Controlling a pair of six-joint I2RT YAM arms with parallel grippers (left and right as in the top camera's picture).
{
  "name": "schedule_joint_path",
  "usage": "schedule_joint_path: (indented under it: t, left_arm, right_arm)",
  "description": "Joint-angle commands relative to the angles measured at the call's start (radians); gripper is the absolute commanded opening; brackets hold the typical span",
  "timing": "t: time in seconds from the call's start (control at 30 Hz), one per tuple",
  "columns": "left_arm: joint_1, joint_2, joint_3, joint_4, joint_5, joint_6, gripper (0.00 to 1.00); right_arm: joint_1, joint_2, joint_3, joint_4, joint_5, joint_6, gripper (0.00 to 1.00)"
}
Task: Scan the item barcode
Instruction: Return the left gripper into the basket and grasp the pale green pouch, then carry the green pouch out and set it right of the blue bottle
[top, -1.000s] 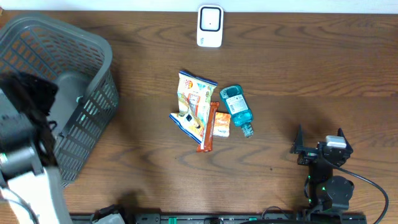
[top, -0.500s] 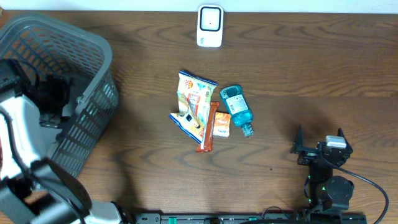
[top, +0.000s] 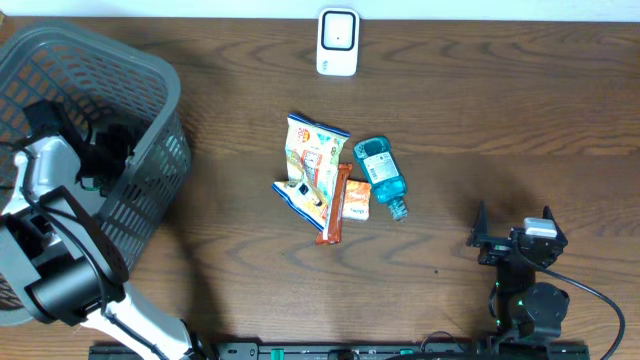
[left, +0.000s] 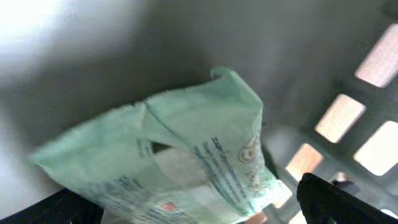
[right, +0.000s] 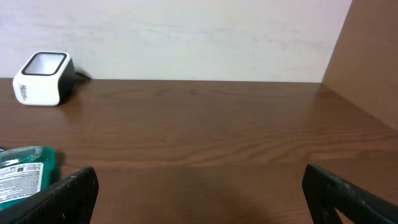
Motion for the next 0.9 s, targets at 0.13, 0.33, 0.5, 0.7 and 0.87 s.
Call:
schedule_joint_path:
  t: [0.13, 0.33, 0.5, 0.7, 0.87]
  left_arm:
    - [-0.013, 0.073, -0.007, 0.004, -0.052, 0.071, 0.2]
    - [-0.012, 0.064, -0.007, -0.023, -0.113, 0.162, 0.07]
    - [-0.001, -0.012, -0.007, -0.045, -0.133, 0.166, 0.07]
    - [0.019, -0.252, -0.007, -0.04, -0.139, 0.172, 0.08]
    - [0.016, -0.541, -0.007, -0.037, -0.256, 0.225, 0.07]
  right_arm:
    - [0.008, -0.003, -0.002, -0.004, -0.001, -0.012, 0.99]
    - [0.008, -0.003, -0.002, -0.004, -0.001, -0.012, 0.99]
    - [0.008, -0.003, -0.002, -0.004, -0.001, -0.012, 0.99]
    - [0.008, -0.003, -0.002, -0.004, -0.001, -0.012, 0.99]
    - [0.008, -0.003, -0.002, -0.004, -0.001, -0.012, 0.99]
